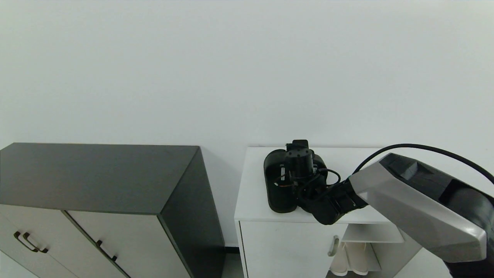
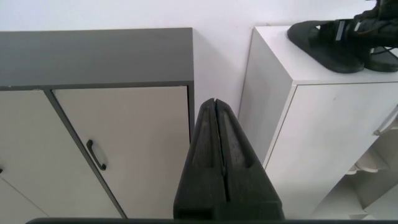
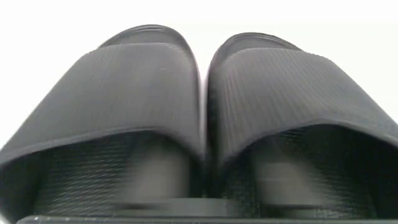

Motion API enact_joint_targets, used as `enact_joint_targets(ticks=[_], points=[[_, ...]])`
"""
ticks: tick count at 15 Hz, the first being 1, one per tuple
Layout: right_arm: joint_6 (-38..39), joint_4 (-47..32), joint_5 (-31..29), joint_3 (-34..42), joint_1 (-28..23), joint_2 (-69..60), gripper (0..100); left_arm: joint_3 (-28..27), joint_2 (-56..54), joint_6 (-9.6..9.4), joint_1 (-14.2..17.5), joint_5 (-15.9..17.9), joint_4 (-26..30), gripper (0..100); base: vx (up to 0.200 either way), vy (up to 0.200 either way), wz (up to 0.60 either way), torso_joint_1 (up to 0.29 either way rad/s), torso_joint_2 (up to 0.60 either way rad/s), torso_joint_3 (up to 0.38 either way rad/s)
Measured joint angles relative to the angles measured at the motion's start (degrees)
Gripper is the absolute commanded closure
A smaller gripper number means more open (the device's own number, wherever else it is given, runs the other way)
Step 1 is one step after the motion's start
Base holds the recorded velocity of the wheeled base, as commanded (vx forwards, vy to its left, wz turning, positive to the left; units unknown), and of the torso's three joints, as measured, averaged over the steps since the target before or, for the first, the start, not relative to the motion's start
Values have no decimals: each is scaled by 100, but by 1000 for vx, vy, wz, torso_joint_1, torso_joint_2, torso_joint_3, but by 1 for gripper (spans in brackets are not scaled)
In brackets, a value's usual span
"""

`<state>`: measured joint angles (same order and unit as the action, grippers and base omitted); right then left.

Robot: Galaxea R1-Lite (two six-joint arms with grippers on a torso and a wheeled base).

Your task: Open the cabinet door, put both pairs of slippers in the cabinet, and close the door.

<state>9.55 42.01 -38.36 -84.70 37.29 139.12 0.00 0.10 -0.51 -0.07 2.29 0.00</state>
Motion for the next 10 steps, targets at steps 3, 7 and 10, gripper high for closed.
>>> enact_joint_targets(ticks=[3,7,10], points=[[-107,2,-22,-5,9,-39,100,0,0,-2,-4,0,0,100,0,0,0,0,0,0],[-317,140,115,204,46,-194,100,0,0,7,0,-6,0,100,0,0,0,0,0,0],[-323,347,678,1161,236,-781,100,0,0,5,-4,-6,0,100,0,0,0,0,0,0]])
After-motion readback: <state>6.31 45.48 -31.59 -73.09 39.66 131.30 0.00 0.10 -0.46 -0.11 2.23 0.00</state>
